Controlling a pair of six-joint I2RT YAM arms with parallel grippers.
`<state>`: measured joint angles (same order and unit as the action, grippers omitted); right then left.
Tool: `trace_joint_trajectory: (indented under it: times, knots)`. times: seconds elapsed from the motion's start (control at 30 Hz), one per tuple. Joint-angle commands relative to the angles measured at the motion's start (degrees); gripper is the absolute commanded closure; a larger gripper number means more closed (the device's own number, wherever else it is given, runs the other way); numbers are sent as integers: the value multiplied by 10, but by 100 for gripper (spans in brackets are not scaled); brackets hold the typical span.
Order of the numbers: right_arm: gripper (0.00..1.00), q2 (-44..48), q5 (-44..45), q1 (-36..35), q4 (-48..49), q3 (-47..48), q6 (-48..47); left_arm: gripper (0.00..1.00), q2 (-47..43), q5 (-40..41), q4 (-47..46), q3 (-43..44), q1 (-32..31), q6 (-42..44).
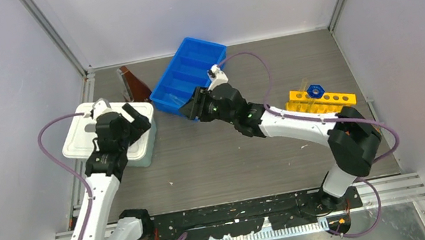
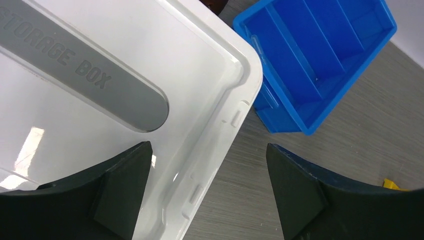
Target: Organize the chemistry lab equipment
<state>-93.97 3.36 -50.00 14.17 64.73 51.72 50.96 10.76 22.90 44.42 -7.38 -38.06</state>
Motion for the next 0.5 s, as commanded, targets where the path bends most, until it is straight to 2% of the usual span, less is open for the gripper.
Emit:
trace_joint_trajectory:
  times: [0.0,0.07,0.13,0.17,0.23,0.33,0.47]
  knots:
    - [41,73,57,8,-83,29,-119,13,-26,-42,18,58,2,60]
    - [33,111,67,17,-113,28,-144,11,-36,-77,14,79,3,77]
    - [23,143,80,30,-147,21,-158,1,-46,-129,8,88,2,80]
    - [14,155,84,34,-174,18,-169,1,-52,-160,2,88,3,82]
    - [6,192,109,42,-215,12,-188,0,-63,-221,-19,84,3,88]
    - [3,253,135,44,-274,15,-212,0,-73,-306,-35,85,3,101]
    - [1,324,171,44,-372,24,-240,0,-77,-376,-47,86,2,109]
